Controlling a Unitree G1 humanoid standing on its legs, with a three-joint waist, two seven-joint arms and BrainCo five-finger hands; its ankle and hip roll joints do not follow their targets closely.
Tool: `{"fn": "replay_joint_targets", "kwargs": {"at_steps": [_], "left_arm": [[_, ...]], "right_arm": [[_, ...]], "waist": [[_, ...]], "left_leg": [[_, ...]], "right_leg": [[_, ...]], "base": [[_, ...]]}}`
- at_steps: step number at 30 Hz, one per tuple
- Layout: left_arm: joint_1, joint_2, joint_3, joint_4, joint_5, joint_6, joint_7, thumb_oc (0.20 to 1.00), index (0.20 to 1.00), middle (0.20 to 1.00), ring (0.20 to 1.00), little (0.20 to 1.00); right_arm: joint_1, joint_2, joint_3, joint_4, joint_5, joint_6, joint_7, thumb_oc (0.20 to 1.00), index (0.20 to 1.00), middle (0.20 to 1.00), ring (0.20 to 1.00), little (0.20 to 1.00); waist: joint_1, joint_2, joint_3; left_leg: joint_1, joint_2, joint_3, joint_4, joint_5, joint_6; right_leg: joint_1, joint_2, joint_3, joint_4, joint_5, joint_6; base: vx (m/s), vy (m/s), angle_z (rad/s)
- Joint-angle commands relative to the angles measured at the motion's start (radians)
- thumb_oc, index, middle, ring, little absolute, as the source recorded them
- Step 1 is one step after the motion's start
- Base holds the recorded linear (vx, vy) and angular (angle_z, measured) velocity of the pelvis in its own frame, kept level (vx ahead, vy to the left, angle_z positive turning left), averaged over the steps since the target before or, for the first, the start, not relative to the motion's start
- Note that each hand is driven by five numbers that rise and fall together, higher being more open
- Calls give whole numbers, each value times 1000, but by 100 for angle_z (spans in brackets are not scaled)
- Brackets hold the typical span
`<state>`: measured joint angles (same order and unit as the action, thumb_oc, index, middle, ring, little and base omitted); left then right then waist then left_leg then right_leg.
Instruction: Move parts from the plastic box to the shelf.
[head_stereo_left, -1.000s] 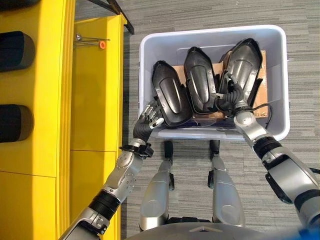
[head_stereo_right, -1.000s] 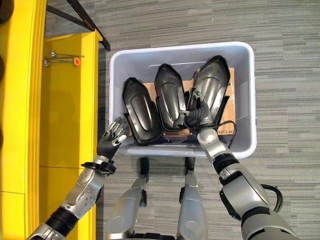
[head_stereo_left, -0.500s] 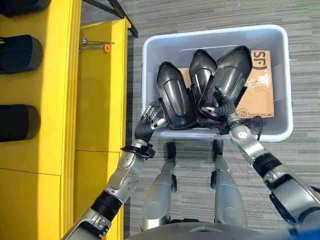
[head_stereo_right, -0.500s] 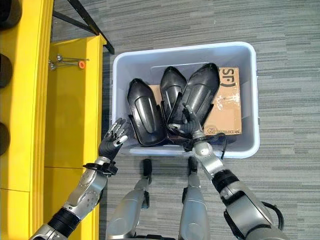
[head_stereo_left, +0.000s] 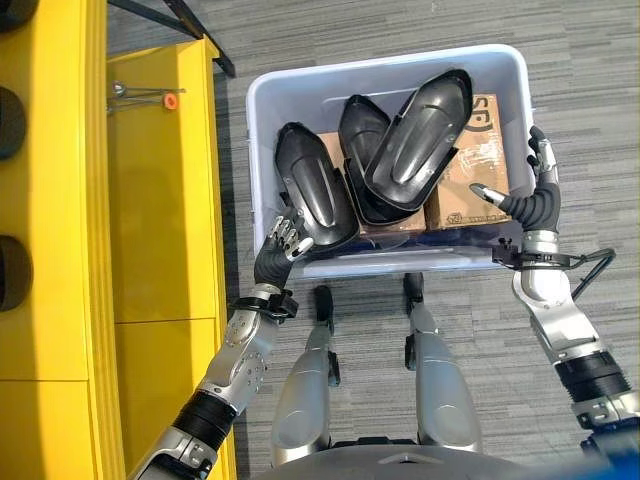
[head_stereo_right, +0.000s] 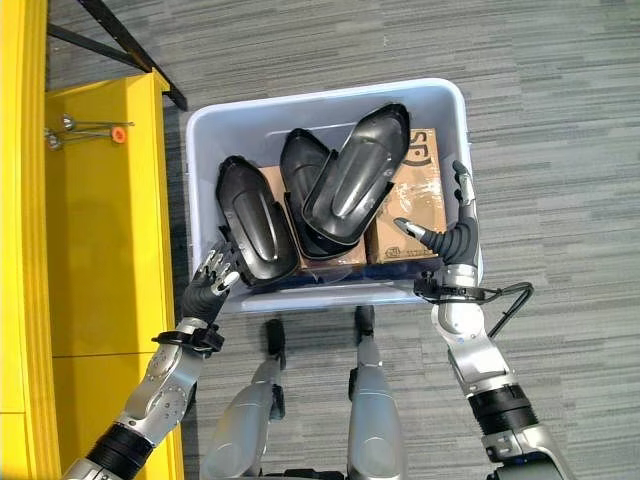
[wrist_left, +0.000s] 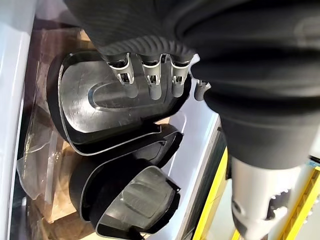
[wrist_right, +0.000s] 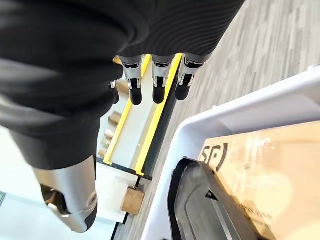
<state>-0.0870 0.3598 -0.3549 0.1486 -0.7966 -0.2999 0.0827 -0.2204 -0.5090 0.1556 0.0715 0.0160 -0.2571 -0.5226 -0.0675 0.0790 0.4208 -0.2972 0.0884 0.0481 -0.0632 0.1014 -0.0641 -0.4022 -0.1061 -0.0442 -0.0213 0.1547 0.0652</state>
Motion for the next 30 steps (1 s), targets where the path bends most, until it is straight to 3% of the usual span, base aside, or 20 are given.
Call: {"fn": "replay_joint_targets", "kwargs": {"at_steps": [1, 8, 18, 30], "left_arm": [[34, 22, 27, -57, 36, -62, 14, 1000, 1000, 1000, 1000, 1000], [39, 23, 24, -62, 43, -69, 28, 1000, 1000, 1000, 1000, 1000], [24, 23, -14, -60, 23, -71, 37, 1000, 1000, 1000, 1000, 1000], [6, 33, -58, -66, 5, -58, 40, 1000, 1000, 1000, 1000, 1000]], "right_arm": [[7, 20, 7, -68, -25, -69, -32, 1000, 1000, 1000, 1000, 1000], [-27, 39, 50, -32, -58, -44, -74, 1000, 1000, 1000, 1000, 1000], [-204, 121, 130, 168, 42, -35, -115, 1000, 1000, 1000, 1000, 1000], [-420, 177, 112, 406, 140, -34, -201, 1000, 1000, 1000, 1000, 1000]], "waist": [[11, -43, -26], [12, -39, -24], [36, -18, -21], [67, 10, -21]], "left_leg": [[-19, 10, 9, 63, -47, 9], [-24, 8, 12, 65, -47, 8], [-37, 3, 4, 67, -42, 9], [-51, -4, -7, 68, -37, 10]], "right_leg": [[-23, -51, -31, 129, -102, 51], [-26, -50, -28, 128, -103, 49], [-32, -57, -35, 129, -100, 45], [-42, -62, -37, 133, -99, 41]], "base": [[0, 0, 0], [0, 0, 0], [0, 0, 0], [0, 0, 0]]}}
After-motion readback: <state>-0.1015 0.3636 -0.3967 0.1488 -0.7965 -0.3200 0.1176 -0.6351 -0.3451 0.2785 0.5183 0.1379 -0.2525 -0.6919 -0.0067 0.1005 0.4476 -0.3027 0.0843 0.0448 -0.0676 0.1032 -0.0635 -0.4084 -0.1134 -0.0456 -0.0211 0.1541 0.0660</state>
